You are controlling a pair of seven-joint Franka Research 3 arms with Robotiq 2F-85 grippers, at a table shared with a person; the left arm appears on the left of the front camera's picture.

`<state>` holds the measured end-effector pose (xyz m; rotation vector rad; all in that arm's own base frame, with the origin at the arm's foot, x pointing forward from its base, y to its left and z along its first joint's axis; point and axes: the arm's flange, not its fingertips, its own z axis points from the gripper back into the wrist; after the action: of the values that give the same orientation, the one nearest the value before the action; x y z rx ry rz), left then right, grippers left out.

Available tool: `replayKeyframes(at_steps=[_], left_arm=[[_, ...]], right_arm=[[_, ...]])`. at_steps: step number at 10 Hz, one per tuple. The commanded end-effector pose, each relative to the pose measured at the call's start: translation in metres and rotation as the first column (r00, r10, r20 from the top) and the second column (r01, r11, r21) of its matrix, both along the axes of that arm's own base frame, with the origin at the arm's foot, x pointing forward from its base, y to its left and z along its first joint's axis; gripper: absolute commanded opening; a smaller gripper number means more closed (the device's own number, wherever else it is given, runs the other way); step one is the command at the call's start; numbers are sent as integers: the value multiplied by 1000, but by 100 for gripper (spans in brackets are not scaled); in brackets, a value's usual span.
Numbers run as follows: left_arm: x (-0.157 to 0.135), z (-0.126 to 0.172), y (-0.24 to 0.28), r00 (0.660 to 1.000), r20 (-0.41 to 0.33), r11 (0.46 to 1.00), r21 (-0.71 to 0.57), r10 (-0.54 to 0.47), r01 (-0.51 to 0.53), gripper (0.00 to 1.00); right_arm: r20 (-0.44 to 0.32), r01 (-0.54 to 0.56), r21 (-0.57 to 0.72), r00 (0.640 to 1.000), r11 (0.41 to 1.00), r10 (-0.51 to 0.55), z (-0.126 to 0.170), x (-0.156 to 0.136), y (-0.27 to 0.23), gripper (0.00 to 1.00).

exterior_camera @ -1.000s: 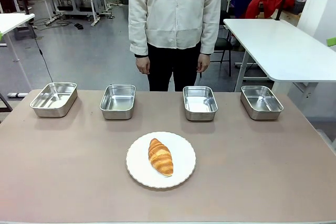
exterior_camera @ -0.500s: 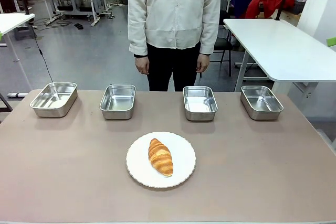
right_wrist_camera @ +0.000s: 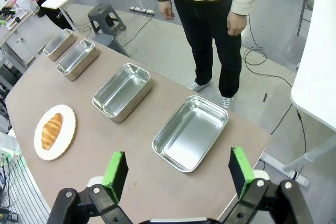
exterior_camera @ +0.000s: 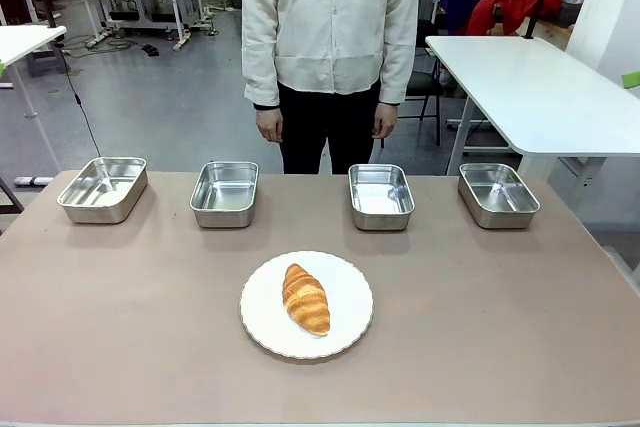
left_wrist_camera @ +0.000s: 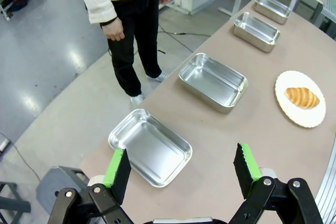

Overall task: Place the bread in the container.
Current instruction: Place the Butter Roll into the Airtight Container indicated by the human.

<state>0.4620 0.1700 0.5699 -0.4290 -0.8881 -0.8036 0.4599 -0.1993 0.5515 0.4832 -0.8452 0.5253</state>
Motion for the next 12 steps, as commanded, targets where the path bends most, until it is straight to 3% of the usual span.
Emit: replayKeyframes(at_steps=[1, 12], left_arm=[[-1, 0, 1, 1000, 5, 1000, 1, -9, 9, 100], [-1, 0, 1, 1000, 5, 1000, 1, -9, 9, 100]], right_arm=[[3, -1, 1, 1000, 1000, 1, 1, 0, 1, 100], [3, -1, 1, 1000, 1000, 1, 1, 0, 1, 100]])
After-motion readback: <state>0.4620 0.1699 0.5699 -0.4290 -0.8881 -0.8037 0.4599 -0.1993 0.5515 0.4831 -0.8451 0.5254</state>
